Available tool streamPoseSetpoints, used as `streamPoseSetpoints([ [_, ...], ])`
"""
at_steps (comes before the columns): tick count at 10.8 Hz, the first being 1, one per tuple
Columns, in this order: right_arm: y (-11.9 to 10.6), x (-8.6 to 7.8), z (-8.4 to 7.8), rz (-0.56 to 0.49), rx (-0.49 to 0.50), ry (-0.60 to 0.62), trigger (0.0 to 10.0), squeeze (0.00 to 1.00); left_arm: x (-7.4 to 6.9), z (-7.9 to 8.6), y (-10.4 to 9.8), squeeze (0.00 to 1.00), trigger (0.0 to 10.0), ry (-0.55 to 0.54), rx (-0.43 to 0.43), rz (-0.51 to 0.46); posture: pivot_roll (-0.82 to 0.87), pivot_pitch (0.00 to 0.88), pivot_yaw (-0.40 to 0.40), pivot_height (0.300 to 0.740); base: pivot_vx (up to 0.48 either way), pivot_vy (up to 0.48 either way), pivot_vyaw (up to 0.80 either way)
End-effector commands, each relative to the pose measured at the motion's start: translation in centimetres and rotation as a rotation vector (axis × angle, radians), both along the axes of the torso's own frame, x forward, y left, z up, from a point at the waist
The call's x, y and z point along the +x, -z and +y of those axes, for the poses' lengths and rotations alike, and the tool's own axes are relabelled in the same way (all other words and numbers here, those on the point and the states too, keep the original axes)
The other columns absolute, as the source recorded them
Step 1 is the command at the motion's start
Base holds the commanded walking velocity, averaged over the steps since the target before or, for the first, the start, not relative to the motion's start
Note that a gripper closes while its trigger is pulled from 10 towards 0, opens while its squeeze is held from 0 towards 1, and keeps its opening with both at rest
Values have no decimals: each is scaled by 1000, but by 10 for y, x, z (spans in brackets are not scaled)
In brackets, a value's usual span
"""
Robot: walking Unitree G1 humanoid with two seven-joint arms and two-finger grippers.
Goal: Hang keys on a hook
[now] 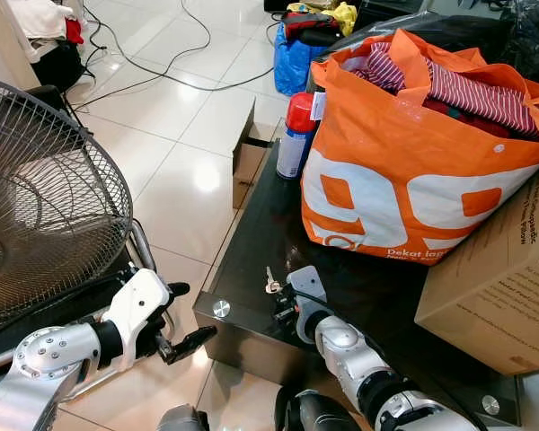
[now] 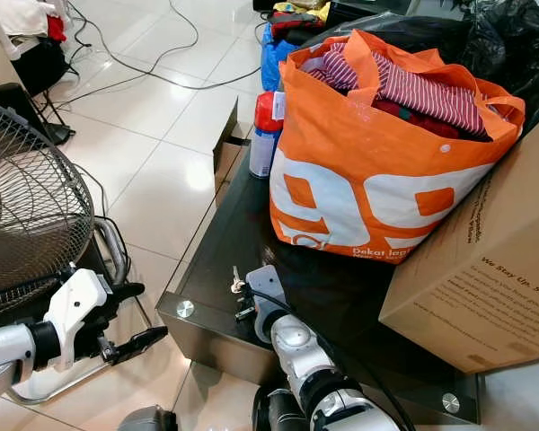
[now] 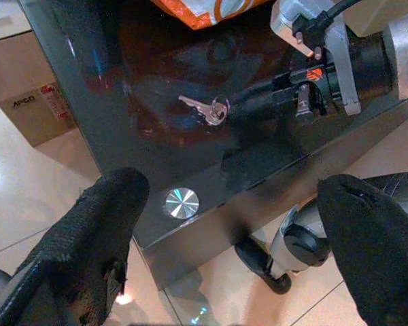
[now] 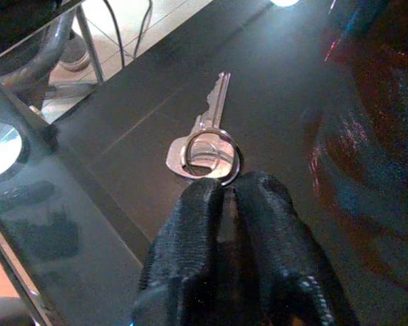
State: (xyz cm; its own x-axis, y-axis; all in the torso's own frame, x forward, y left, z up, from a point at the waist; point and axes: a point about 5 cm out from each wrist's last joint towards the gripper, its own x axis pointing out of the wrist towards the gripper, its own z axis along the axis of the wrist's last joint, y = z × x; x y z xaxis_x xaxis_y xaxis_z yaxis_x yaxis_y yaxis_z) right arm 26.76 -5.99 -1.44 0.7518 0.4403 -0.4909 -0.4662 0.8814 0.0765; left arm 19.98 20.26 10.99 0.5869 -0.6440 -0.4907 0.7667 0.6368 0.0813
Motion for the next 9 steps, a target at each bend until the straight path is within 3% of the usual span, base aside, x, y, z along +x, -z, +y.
streamPoseSetpoints([
  [1,8,-6,-9,31,-13,29,1451,0,0,-5,-2,0,10000,17,-5,-2,149,183,-97,740,0,0,0],
  [3,8,-7,-12,18,-15,37,1686,0,1,-4,-1,0,10000,20,-3,4,150,181,-89,740,0,0,0],
  [5,5,-6,-12,-6,33,60,10000,0,3,-4,1,0,10000,24,-1,5,152,179,-87,740,0,0,0],
  [6,0,-4,-9,-29,94,48,10000,1000,3,-3,1,0,10000,24,0,5,152,180,-85,740,0,0,0],
  [9,-13,5,0,-77,149,31,10000,1000,3,-3,2,0,10000,30,2,10,151,184,-81,740,0,0,0],
])
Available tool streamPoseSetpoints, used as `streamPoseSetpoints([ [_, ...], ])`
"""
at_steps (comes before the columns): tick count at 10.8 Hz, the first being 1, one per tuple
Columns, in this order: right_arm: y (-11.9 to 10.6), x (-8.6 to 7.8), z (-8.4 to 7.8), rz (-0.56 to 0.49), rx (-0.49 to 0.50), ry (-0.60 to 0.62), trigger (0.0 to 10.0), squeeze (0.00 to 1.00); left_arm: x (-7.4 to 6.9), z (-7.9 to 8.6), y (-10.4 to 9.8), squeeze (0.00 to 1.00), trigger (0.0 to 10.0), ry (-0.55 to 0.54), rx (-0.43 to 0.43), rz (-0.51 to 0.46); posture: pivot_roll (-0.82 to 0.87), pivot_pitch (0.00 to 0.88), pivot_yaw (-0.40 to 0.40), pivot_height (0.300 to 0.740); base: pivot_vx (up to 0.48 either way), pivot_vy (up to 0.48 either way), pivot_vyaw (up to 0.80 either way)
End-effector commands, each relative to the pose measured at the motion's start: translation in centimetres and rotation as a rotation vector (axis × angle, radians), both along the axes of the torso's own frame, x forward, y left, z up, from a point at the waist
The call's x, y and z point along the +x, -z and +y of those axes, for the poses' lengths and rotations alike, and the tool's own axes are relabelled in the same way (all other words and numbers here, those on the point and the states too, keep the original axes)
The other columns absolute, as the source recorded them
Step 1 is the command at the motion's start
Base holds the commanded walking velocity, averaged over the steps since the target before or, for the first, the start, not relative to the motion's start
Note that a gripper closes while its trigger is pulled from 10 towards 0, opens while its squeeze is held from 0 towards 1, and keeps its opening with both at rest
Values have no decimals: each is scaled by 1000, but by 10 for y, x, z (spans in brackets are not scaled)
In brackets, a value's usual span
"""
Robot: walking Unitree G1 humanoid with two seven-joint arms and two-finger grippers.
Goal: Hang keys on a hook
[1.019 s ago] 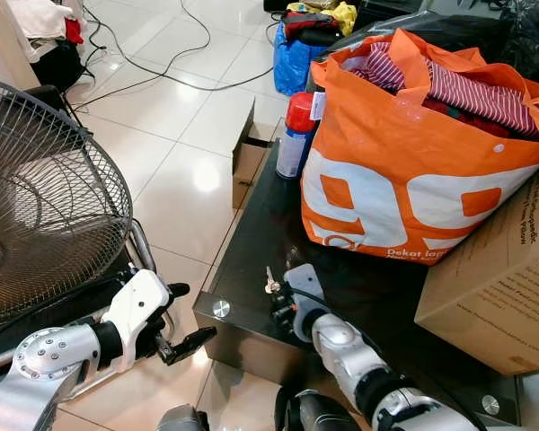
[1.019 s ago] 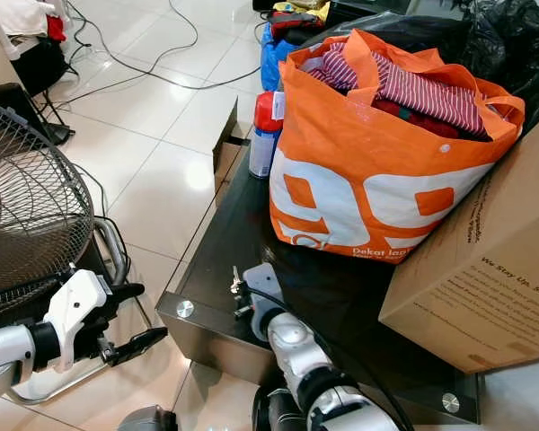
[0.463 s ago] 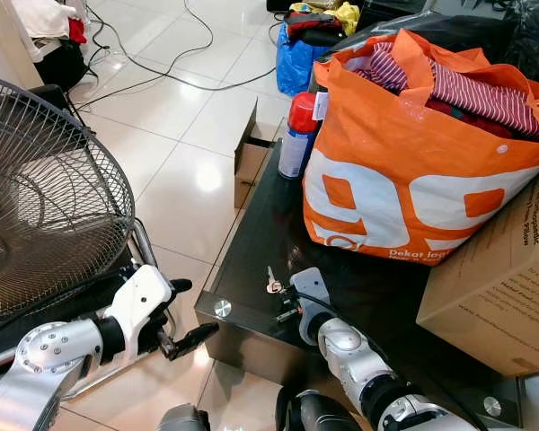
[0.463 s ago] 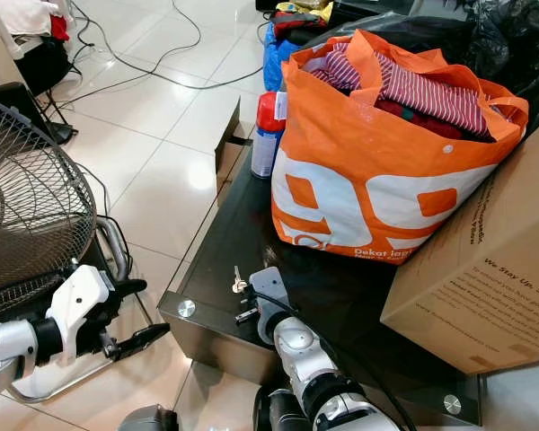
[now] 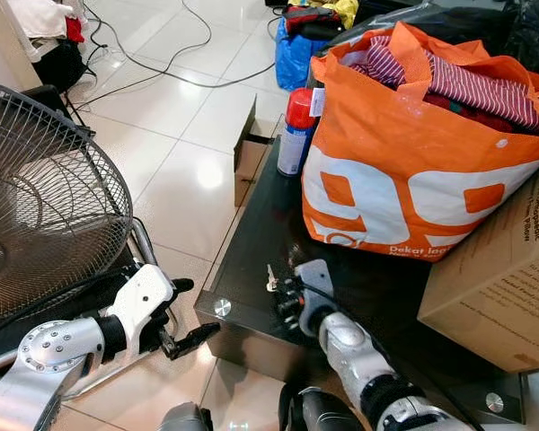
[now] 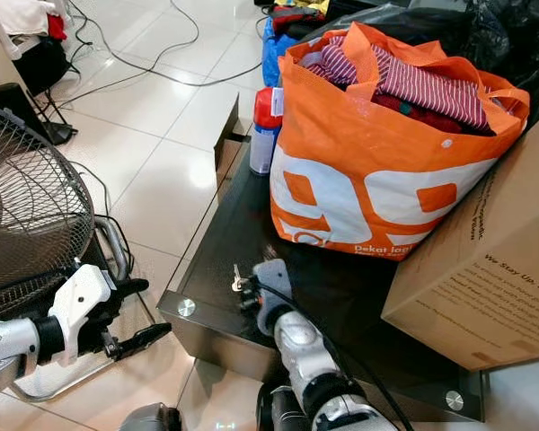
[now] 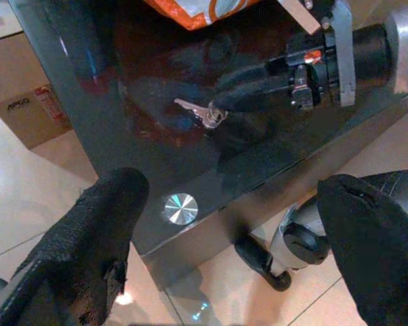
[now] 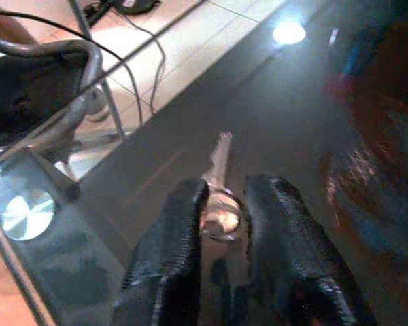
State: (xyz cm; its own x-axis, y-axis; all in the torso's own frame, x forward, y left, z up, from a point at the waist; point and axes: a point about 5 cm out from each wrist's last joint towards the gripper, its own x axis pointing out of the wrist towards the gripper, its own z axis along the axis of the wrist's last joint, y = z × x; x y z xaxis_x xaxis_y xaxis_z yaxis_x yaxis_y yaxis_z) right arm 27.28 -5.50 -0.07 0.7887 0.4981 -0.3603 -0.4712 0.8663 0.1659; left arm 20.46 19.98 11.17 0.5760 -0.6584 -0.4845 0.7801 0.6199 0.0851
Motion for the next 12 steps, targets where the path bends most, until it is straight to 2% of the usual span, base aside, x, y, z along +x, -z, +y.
streamPoseSetpoints([
  [1,0,-1,3,0,-8,-36,10000,1000,-2,0,4,0,10000,10,5,20,154,189,-82,740,0,0,0],
  [3,0,-2,12,1,-43,-99,10000,1000,-4,1,4,0,10000,13,7,22,155,192,-82,740,0,0,0],
  [6,-4,4,17,-9,-110,-118,10000,1000,-5,0,3,0,10000,15,9,23,157,198,-83,740,0,0,0],
  [7,-6,7,16,-12,-110,-114,10000,0,-6,0,2,0,10000,15,9,23,158,200,-84,740,0,0,0],
  [9,-6,10,11,-18,-135,-115,10000,0,-6,-1,2,0,10000,16,8,24,158,200,-84,740,0,0,0],
  [10,-1,9,5,-6,-210,-127,10000,0,-6,-1,1,0,10000,19,8,24,159,199,-81,740,0,0,0],
  [12,3,7,1,14,-237,-137,10000,0,-5,-1,1,0,10000,24,8,24,158,195,-78,740,0,0,0],
])
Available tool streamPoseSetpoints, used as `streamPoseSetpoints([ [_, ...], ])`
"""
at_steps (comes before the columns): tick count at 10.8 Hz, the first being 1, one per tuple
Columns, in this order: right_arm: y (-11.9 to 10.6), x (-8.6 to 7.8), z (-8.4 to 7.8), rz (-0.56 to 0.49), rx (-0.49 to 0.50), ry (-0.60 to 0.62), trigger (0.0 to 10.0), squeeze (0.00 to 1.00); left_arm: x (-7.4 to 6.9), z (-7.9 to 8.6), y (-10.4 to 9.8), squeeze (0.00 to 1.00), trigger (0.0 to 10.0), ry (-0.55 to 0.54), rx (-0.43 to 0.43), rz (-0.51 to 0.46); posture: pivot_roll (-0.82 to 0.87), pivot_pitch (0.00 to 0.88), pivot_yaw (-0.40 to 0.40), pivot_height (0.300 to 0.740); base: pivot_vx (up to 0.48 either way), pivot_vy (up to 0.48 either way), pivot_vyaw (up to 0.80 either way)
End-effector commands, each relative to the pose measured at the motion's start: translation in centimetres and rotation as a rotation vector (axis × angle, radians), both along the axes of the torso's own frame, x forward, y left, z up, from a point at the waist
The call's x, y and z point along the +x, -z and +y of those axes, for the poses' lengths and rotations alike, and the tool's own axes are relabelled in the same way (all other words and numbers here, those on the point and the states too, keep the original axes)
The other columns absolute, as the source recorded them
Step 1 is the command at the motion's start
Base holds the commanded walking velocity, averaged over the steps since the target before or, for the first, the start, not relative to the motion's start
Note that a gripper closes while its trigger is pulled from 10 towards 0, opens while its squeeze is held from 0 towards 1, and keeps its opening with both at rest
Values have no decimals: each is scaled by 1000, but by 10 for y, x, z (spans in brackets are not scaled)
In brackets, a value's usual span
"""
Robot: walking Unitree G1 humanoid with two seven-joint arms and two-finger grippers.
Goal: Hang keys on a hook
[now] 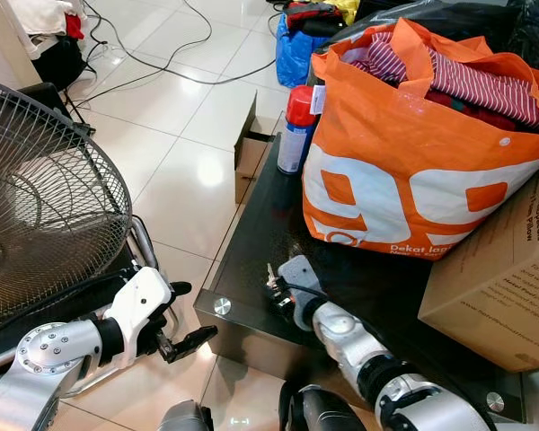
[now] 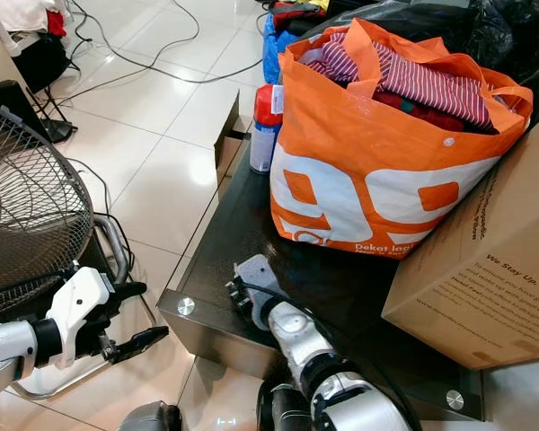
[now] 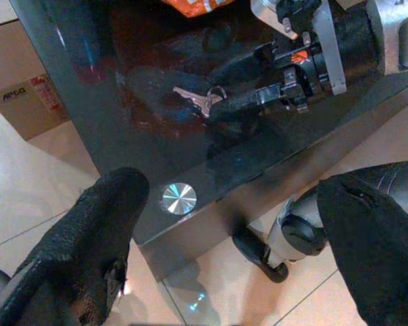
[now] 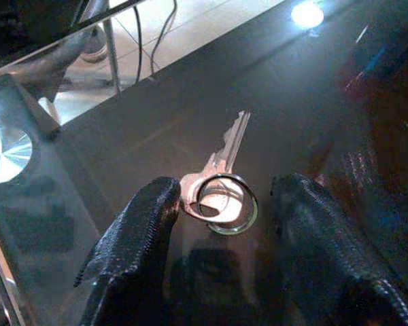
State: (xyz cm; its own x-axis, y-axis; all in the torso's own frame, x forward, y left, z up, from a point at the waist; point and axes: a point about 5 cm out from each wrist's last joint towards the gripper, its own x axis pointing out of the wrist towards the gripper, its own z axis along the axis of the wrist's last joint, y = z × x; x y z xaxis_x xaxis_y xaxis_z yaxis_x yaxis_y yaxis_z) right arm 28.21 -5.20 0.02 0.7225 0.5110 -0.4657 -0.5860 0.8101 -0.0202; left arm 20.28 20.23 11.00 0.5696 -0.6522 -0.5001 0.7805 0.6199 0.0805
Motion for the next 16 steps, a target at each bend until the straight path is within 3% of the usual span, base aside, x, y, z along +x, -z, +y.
streamPoseSetpoints([
  [1,6,-4,-4,34,-22,-10,10000,0,-3,-4,-1,0,10000,28,-4,10,158,192,-77,740,0,0,0],
  [4,11,-10,-5,49,-30,-14,10000,0,-3,-5,-1,0,10000,36,-6,12,159,190,-75,740,0,0,0],
  [6,12,-12,-3,52,-23,-20,4941,0,-3,-6,-1,0,10000,39,-9,12,158,187,-74,740,0,0,0],
  [7,12,-12,-3,51,-24,-20,3608,0,-3,-6,0,0,10000,39,-9,11,158,187,-74,740,0,0,0],
  [9,12,-11,-5,46,-27,-7,3020,0,-2,-7,0,0,10000,38,-10,10,159,186,-75,740,0,0,0],
  [12,13,-10,-11,36,-35,55,471,0,-2,-8,-1,0,10000,41,-8,9,159,189,-75,740,0,0,0],
  [16,15,-9,-26,19,-19,174,0,0,-2,-8,0,0,10000,40,-8,11,158,195,-72,740,0,0,0],
])
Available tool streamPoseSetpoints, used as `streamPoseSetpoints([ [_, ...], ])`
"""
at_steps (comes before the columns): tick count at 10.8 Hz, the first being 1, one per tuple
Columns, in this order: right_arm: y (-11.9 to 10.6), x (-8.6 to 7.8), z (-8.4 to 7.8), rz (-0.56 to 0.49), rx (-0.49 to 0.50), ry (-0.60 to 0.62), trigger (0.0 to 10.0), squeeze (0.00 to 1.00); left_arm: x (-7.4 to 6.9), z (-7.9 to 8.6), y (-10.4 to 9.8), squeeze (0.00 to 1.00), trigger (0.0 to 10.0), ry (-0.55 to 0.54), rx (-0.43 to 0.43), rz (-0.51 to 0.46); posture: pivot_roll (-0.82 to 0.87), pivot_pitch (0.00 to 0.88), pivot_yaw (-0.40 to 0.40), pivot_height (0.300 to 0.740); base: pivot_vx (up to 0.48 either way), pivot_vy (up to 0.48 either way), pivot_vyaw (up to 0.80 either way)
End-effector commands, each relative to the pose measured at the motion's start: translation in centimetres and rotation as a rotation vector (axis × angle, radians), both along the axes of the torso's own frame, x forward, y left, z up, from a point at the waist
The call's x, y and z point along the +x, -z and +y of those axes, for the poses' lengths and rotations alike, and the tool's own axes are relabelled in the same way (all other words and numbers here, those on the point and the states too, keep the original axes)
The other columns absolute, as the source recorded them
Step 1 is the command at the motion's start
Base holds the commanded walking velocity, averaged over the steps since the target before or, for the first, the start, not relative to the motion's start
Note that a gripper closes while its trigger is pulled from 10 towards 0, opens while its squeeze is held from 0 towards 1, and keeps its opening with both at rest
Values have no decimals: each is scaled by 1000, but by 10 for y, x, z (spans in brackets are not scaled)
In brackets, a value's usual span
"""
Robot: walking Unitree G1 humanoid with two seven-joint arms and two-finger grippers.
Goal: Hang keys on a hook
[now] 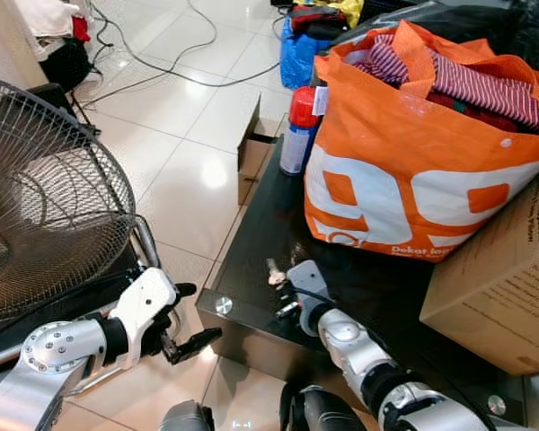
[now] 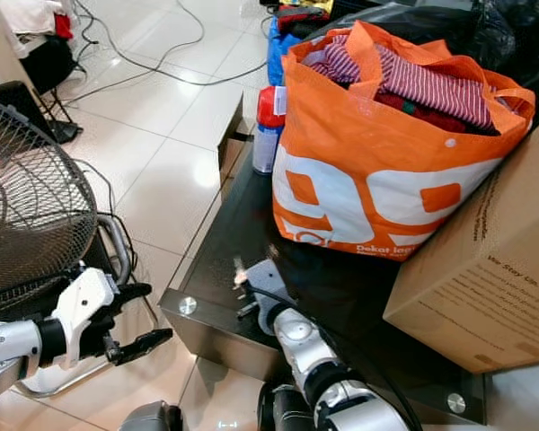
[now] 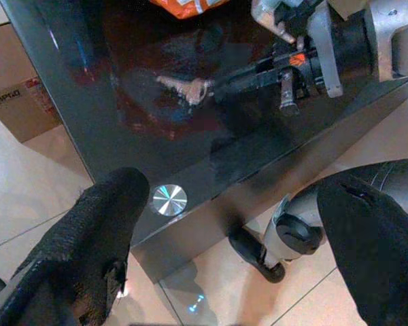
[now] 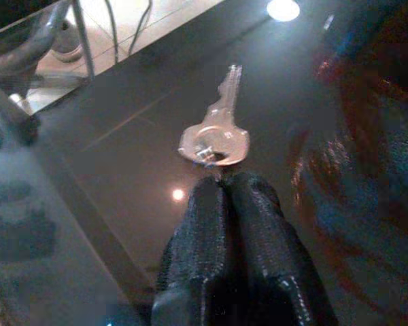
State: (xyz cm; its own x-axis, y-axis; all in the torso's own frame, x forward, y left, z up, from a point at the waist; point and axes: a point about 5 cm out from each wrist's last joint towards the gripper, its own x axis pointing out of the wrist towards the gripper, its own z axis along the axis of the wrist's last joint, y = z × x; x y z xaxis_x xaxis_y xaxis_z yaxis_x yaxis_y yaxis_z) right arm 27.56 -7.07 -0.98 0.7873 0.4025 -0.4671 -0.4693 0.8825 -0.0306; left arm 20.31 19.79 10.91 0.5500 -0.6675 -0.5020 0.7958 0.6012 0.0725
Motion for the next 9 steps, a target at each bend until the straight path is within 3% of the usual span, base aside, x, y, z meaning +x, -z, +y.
streamPoseSetpoints([
  [1,5,-4,-10,15,2,58,0,0,-2,-3,-1,0,10000,16,-5,5,157,194,-70,740,0,0,0],
  [3,8,-9,-13,9,18,78,0,0,-2,-4,-1,0,10000,18,-5,5,157,194,-65,740,0,0,0],
  [6,-3,-12,-29,-93,108,110,0,0,0,-1,-2,0,10000,-34,-10,-27,139,150,-78,740,0,0,0],
  [7,-25,-21,-49,-186,148,117,0,0,5,-1,-7,0,10000,-112,-50,-86,113,106,-84,740,0,0,0],
  [8,-36,-26,-57,-215,171,138,0,0,8,-2,-9,0,10000,-144,-68,-119,94,64,-85,740,0,0,0],
  [9,-60,-37,-74,-274,182,199,0,0,19,-4,-15,0,10000,-234,-80,-199,70,2,-81,740,0,0,0],
])
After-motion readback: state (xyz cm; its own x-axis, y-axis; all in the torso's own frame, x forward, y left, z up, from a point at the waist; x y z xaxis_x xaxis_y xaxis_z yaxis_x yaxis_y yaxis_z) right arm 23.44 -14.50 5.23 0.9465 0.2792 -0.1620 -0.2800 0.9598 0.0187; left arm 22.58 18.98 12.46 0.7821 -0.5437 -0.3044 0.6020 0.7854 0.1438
